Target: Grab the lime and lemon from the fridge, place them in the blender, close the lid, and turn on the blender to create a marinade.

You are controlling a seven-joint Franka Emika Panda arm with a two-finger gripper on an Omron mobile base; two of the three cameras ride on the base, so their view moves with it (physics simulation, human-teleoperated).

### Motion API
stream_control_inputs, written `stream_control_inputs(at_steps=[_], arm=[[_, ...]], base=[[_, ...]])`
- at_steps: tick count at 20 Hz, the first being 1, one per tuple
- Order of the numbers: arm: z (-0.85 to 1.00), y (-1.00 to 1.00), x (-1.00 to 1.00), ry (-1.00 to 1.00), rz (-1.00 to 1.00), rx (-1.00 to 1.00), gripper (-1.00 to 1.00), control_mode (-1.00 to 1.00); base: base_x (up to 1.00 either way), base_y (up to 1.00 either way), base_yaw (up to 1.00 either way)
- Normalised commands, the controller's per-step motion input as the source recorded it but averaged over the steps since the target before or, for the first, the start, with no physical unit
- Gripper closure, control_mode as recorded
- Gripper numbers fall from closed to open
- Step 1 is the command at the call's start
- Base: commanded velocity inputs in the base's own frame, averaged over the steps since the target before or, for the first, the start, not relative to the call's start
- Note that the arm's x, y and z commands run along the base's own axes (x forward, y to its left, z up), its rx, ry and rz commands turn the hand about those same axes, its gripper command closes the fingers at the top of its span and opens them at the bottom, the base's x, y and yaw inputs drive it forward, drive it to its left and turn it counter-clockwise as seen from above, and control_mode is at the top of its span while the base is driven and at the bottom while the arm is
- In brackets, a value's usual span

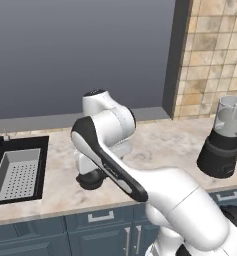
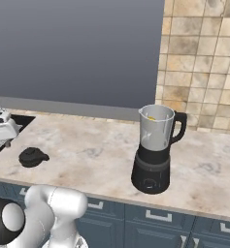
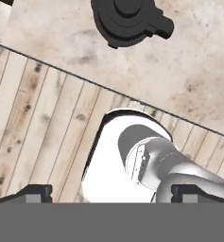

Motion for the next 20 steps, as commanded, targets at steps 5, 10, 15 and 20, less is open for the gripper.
stream_control_inputs(at_steps=[5,10,15,20], arm=[[-0.35,0.00,0.55,0.04,0.00,0.00,-1.00,-1.00],[-0.47,0.00,0.44,0.03,0.00,0.00,-1.00,-1.00],[-0.50,0.00,0.41,0.03,0.00,0.00,-1.00,-1.00],[-0.33,0.00,0.44,0.00,0.00,0.00,-1.00,-1.00]], base=[[0.00,0.00,0.00],[0.00,0.00,0.00],[0.00,0.00,0.00],[0.00,0.00,0.00]])
